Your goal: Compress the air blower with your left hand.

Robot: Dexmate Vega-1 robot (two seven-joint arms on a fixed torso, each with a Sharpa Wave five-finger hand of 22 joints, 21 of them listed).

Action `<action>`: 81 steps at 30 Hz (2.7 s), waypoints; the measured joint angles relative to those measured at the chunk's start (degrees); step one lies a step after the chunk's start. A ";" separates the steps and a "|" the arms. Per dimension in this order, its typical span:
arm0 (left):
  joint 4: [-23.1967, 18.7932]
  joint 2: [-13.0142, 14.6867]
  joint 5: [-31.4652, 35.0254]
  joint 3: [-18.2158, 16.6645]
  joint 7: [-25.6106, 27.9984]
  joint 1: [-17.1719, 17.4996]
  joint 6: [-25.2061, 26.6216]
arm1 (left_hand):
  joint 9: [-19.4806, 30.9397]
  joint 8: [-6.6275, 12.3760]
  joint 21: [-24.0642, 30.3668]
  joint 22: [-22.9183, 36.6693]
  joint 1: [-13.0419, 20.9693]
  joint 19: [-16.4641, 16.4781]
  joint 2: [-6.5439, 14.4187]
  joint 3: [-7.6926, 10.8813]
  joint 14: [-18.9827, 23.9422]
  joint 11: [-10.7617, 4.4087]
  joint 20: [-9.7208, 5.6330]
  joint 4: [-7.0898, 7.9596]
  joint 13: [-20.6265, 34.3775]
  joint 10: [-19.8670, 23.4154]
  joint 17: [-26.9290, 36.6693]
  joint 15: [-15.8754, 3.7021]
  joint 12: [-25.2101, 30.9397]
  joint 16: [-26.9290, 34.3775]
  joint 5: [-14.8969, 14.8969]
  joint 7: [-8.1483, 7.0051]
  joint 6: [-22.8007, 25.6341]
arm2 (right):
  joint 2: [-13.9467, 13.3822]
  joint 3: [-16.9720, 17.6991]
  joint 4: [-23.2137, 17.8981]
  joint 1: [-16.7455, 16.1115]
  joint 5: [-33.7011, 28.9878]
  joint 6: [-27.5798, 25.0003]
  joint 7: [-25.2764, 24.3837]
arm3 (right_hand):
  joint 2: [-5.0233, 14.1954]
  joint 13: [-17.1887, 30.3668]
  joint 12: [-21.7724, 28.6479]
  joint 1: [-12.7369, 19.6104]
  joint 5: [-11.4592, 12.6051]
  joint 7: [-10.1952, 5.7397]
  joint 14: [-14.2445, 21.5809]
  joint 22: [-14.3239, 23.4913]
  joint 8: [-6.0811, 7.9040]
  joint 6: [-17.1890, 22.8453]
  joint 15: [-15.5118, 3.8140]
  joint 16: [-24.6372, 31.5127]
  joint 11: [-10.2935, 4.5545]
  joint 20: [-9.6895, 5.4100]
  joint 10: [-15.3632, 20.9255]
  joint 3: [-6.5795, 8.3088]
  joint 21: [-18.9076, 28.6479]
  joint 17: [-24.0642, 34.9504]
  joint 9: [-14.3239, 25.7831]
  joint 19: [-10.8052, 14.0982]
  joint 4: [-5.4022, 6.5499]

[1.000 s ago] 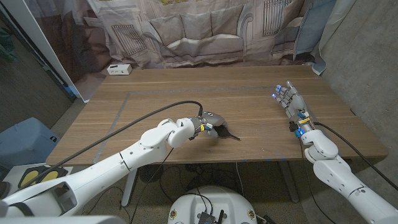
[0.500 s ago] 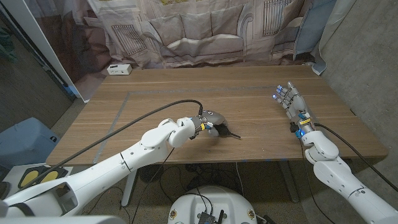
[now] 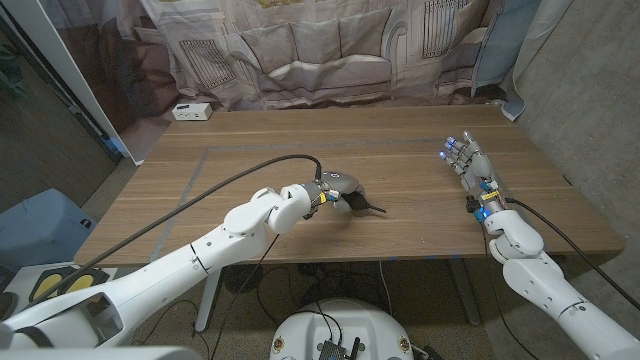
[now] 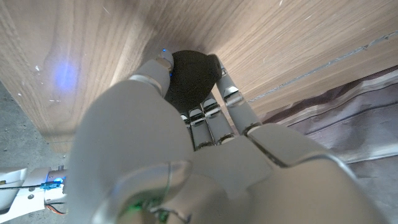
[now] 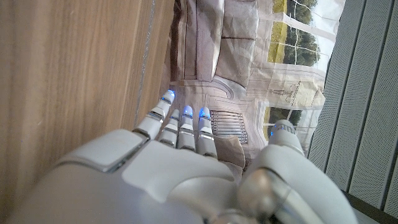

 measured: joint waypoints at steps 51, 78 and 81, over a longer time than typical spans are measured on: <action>1.84 2.10 -4.22 -3.77 -1.19 -6.62 -7.11 | 0.27 0.30 2.73 -0.45 -0.08 5.54 1.63 1.98 4.64 1.14 0.51 0.37 0.80 4.66 0.01 0.15 0.22 -0.65 -0.26 0.72 6.28 | 2.36 -1.92 0.46 3.37 -2.99 -0.30 -4.00 | 0.31 -0.01 0.00 -0.31 0.00 0.31 0.30 0.00 0.00 0.31 0.30 0.34 -0.32 0.21 0.30 0.00 0.00 -0.13 0.00 0.21 0.00; 4.41 0.60 -8.27 -2.21 -2.65 -8.40 -7.53 | 0.03 2.06 9.06 -0.55 2.95 18.62 1.74 7.30 16.73 -0.72 -3.68 -0.69 3.28 16.29 0.43 -0.34 3.17 1.61 -0.68 0.42 19.47 | 1.89 -1.95 0.24 2.75 -2.32 -1.56 -4.11 | 0.31 -0.01 0.00 -0.31 0.00 -0.01 0.30 0.00 0.00 0.62 0.30 0.33 -0.32 0.21 0.30 0.00 0.00 -0.14 0.00 0.21 0.00; 4.61 0.53 -8.34 -2.04 -2.72 -8.63 -7.44 | 0.03 2.06 9.07 -0.46 2.95 18.27 1.74 7.30 16.73 -0.73 -3.38 -0.69 3.46 16.29 0.43 -0.34 3.17 1.61 -0.69 0.43 19.48 | 1.90 -1.96 0.51 2.97 -2.21 -1.65 -3.94 | 0.31 -0.01 0.00 -0.31 0.00 -0.01 0.30 0.00 0.00 0.62 0.30 0.33 -0.32 0.21 0.30 0.00 0.00 -0.14 0.00 0.21 0.00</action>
